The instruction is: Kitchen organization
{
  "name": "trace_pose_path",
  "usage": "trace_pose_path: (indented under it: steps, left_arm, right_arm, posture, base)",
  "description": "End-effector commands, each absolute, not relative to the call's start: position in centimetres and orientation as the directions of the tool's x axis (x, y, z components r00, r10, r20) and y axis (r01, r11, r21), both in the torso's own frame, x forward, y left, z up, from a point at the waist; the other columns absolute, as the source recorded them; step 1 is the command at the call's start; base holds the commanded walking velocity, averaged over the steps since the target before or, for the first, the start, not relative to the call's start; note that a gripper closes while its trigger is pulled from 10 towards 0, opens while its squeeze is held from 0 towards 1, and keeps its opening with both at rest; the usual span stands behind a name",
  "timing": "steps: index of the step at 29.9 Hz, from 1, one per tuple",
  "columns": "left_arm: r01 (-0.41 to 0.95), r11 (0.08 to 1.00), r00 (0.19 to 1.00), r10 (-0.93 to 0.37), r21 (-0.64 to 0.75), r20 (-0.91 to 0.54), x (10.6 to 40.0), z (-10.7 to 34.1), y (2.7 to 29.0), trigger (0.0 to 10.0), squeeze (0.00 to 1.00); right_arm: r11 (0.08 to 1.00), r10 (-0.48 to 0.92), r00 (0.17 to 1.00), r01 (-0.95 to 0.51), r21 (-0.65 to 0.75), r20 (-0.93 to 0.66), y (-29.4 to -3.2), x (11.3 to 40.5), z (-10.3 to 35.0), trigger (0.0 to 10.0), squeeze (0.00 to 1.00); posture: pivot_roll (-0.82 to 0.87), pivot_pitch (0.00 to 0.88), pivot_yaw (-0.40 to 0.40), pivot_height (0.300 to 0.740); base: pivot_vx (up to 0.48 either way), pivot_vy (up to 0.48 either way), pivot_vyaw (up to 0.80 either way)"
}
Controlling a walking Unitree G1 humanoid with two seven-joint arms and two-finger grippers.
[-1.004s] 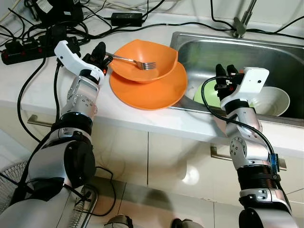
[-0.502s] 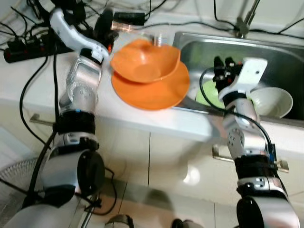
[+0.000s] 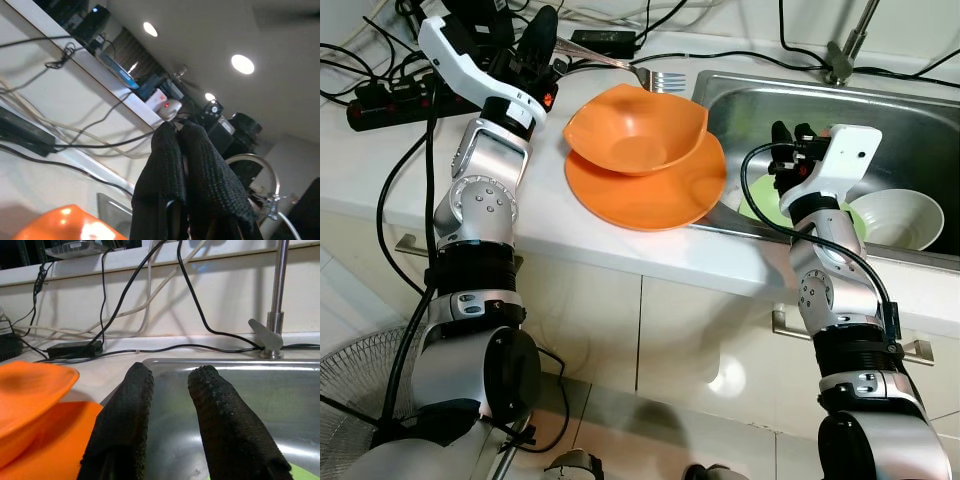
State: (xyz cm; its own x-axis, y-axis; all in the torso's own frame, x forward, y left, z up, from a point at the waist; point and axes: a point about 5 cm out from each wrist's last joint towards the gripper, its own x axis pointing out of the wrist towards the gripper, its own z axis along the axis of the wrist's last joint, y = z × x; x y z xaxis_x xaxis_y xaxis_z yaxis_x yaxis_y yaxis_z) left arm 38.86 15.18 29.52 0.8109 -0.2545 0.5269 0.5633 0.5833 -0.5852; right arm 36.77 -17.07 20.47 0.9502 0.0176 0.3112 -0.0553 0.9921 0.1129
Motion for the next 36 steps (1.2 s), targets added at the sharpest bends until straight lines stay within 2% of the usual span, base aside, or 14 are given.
trace_pose_path:
  steps: [1, 5, 9, 12, 13, 14, 15, 19, 23, 30, 36]
  left_arm:
    - [0.581, 0.561, 0.803, -0.276, -0.59, 0.529, 38.6, 29.4, 14.1, 10.0, 0.0]
    - [0.584, 0.539, 0.806, -0.299, -0.607, 0.511, 38.4, 28.6, 12.7, 10.0, 0.0]
    - [0.589, 0.524, 0.805, -0.313, -0.615, 0.504, 38.3, 28.3, 11.8, 10.0, 0.0]
    - [0.59, 0.522, 0.805, -0.315, -0.617, 0.503, 38.3, 28.3, 11.7, 10.0, 0.0]
    - [0.588, 0.518, 0.806, -0.316, -0.621, 0.5, 38.2, 28.2, 11.5, 10.0, 0.0]
    - [0.587, 0.514, 0.808, -0.317, -0.626, 0.497, 38.1, 28.0, 11.3, 10.0, 0.0]
    - [0.587, 0.514, 0.808, -0.317, -0.626, 0.497, 38.1, 28.0, 11.3, 10.0, 0.0]
    - [0.584, 0.503, 0.811, -0.322, -0.637, 0.489, 38.0, 27.8, 10.9, 10.0, 0.0]
    - [0.581, 0.502, 0.813, -0.332, -0.64, 0.478, 38.1, 27.6, 10.7, 10.0, 0.0]
    - [0.589, 0.473, 0.808, -0.36, -0.655, 0.467, 37.9, 27.3, 9.8, 10.0, 0.0]
    - [0.6, 0.452, 0.799, -0.386, -0.66, 0.462, 37.8, 27.1, 8.8, 10.0, 0.0]
  right_arm:
    - [0.985, -0.003, 0.942, -0.054, 0.161, 0.335, -17.4, 37.1, 21.5, 10.0, 1.0]
    - [0.963, -0.021, 0.934, -0.077, 0.26, 0.356, -17.6, 37.2, 22.6, 10.0, 1.0]
    - [0.891, -0.062, 0.936, -0.105, 0.441, 0.347, -18.0, 37.3, 23.2, 10.0, 1.0]
    - [0.88, -0.066, 0.937, -0.108, 0.463, 0.343, -18.1, 37.4, 23.2, 10.0, 1.0]
    - [0.853, -0.069, 0.939, -0.12, 0.508, 0.337, -18.1, 37.4, 23.2, 10.0, 0.98]
    - [0.812, -0.071, 0.942, -0.135, 0.568, 0.327, -18.1, 37.4, 23.2, 10.0, 0.0]
    - [0.812, -0.071, 0.942, -0.135, 0.568, 0.327, -18.1, 37.4, 23.2, 10.0, 0.0]
    - [0.648, -0.058, 0.953, -0.191, 0.738, 0.297, -17.9, 37.5, 23.1, 10.0, 0.0]
    - [0.529, -0.021, 0.957, -0.236, 0.815, 0.291, -17.3, 37.3, 22.9, 10.0, 0.0]
    - [0.47, 0.061, 0.94, -0.322, 0.822, 0.334, -16.1, 36.8, 23.4, 10.0, 0.0]
    - [0.463, 0.101, 0.932, -0.354, 0.812, 0.348, -15.4, 36.6, 23.5, 10.0, 0.0]
  posture:
    - [0.06, 0.046, 0.027, 0.74]
    - [0.05, 0.045, 0.027, 0.74]
    - [0.05, 0.044, 0.03, 0.74]
    - [0.05, 0.044, 0.03, 0.74]
    - [0.05, 0.044, 0.032, 0.74]
    - [0.05, 0.044, 0.032, 0.74]
    - [0.05, 0.044, 0.032, 0.74]
    - [0.05, 0.051, 0.035, 0.74]
    - [0.05, 0.057, 0.038, 0.74]
    - [0.06, 0.058, 0.043, 0.74]
    - [0.05, 0.049, 0.045, 0.74]
  base:
    - [0.0, 0.0, 0.0]
    - [0.0, 0.0, 0.0]
    - [0.0, 0.0, 0.0]
    - [0.0, 0.0, 0.0]
    - [0.0, 0.0, 0.0]
    - [0.0, 0.0, 0.0]
    - [0.0, 0.0, 0.0]
    - [0.0, 0.0, 0.0]
    - [0.0, 0.0, 0.0]
    - [0.0, 0.0, 0.0]
    - [0.0, 0.0, 0.0]
